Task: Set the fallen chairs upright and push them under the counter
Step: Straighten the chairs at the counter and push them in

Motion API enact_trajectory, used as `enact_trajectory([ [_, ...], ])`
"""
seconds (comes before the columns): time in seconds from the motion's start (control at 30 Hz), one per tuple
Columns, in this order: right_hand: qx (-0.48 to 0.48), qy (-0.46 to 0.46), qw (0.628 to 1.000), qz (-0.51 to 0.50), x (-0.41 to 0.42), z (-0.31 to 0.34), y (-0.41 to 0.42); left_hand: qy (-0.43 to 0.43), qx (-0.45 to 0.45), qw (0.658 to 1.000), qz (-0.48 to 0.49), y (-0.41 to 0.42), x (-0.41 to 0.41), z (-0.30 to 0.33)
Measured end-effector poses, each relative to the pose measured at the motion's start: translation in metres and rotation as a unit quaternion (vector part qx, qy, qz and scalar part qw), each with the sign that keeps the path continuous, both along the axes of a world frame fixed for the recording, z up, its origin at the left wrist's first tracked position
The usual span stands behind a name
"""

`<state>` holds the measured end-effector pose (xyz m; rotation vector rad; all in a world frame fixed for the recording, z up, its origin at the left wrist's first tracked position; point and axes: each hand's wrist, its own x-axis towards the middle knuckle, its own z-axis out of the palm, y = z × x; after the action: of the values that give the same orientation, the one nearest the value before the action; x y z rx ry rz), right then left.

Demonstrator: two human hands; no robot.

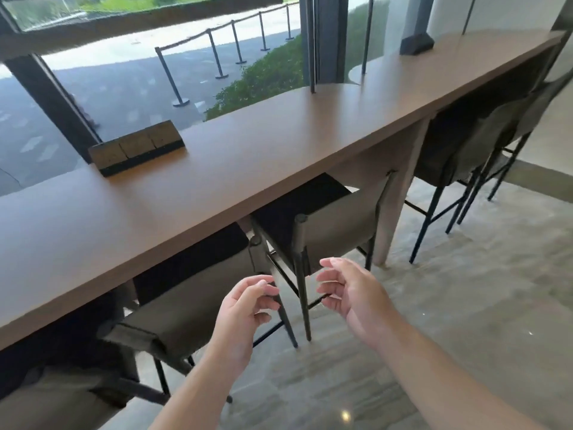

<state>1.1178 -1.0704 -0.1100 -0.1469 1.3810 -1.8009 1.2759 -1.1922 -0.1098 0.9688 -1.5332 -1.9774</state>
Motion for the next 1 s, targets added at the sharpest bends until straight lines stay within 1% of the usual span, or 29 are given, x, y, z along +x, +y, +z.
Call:
enact_trajectory([
  [0.1,-0.004,0.003,1.0,-0.006,-0.038,0.002,0.036,0.017,0.015,1.0,0.002,0.03,-0.04,0.003],
  [0.2,-0.005,0.005,1.0,-0.016,-0.07,0.004,0.065,0.008,0.018,1.0,0.005,0.053,-0.069,0.003],
  [0.37,-0.009,0.007,1.0,-0.014,-0.111,0.002,0.083,-0.009,0.005,1.0,0.018,0.064,-0.107,0.001],
  [0.5,-0.005,0.017,1.0,0.011,-0.136,0.004,0.064,-0.006,-0.004,0.999,0.042,0.047,-0.131,-0.002],
  [0.63,0.014,0.057,0.997,0.056,-0.153,0.001,0.032,-0.005,0.0,0.998,0.065,0.017,-0.153,-0.018],
  [0.77,0.051,0.086,0.991,0.085,-0.176,-0.003,0.002,-0.032,0.016,0.995,0.098,-0.012,-0.177,-0.039],
  [0.9,0.086,0.111,0.986,0.093,-0.207,-0.005,-0.034,-0.04,0.023,0.994,0.103,-0.033,-0.199,-0.049],
  [1.0,0.1,0.139,0.979,0.11,-0.221,-0.006,-0.065,-0.054,0.007,0.992,0.11,-0.052,-0.21,-0.049],
])
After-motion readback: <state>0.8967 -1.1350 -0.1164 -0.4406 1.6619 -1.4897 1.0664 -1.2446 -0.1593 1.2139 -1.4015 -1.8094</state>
